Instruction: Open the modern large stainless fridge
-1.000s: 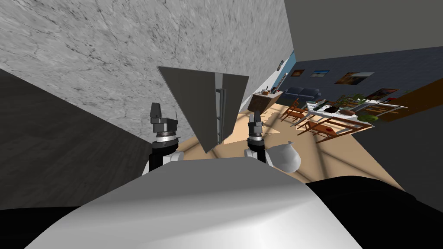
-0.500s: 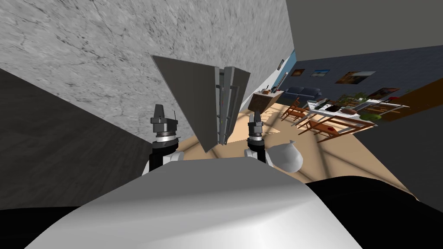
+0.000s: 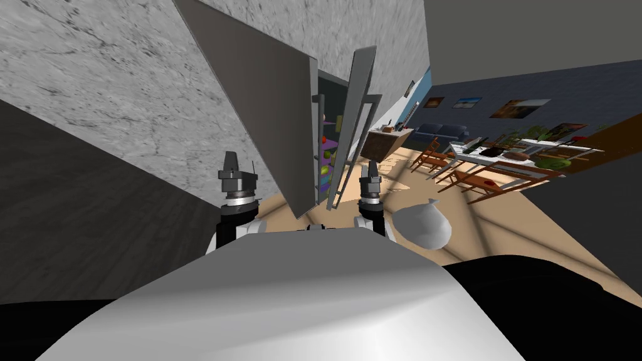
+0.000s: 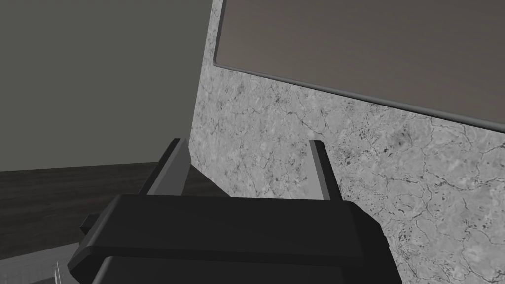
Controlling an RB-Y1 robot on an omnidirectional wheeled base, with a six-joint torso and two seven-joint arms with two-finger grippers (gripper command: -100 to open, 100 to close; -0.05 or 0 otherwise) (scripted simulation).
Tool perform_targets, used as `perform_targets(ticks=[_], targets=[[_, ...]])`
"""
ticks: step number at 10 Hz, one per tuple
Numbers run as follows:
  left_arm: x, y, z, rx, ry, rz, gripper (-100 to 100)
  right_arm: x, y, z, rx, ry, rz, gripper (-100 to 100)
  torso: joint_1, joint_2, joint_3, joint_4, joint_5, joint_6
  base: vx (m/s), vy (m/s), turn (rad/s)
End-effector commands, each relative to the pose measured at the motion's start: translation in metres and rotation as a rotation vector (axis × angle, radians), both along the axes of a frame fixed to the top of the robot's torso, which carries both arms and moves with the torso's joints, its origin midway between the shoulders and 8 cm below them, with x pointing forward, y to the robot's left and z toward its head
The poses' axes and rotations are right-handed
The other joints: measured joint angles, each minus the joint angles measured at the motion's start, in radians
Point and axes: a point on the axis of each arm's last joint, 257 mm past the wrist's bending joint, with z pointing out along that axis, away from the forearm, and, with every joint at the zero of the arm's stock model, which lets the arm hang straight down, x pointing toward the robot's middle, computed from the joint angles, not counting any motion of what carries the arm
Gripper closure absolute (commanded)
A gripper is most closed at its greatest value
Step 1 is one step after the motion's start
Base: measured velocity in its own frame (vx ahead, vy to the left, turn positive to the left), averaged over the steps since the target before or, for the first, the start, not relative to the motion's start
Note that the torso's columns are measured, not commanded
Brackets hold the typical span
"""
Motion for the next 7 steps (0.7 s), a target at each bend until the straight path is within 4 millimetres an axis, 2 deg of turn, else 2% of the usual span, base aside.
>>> perform_targets(ticks=[1, 7], targets=[[0.014, 0.003, 0.006, 0.063, 0.018, 0.01, -100, 0.0, 0.0, 0.0, 0.0, 0.001, 0.0, 0, -0.004, 0.033, -0.069, 0.033, -0.001, 0.0, 0.028, -0.15, 0.068], [0.041, 0.028, 0.029, 0.123, 0.04, 0.093, -100, 0.0, 0.0, 0.0, 0.0, 0.001, 0.0, 0, -0.001, 0.048, -0.093, 0.047, 0.0, 0.0, 0.024, -0.166, 0.057]])
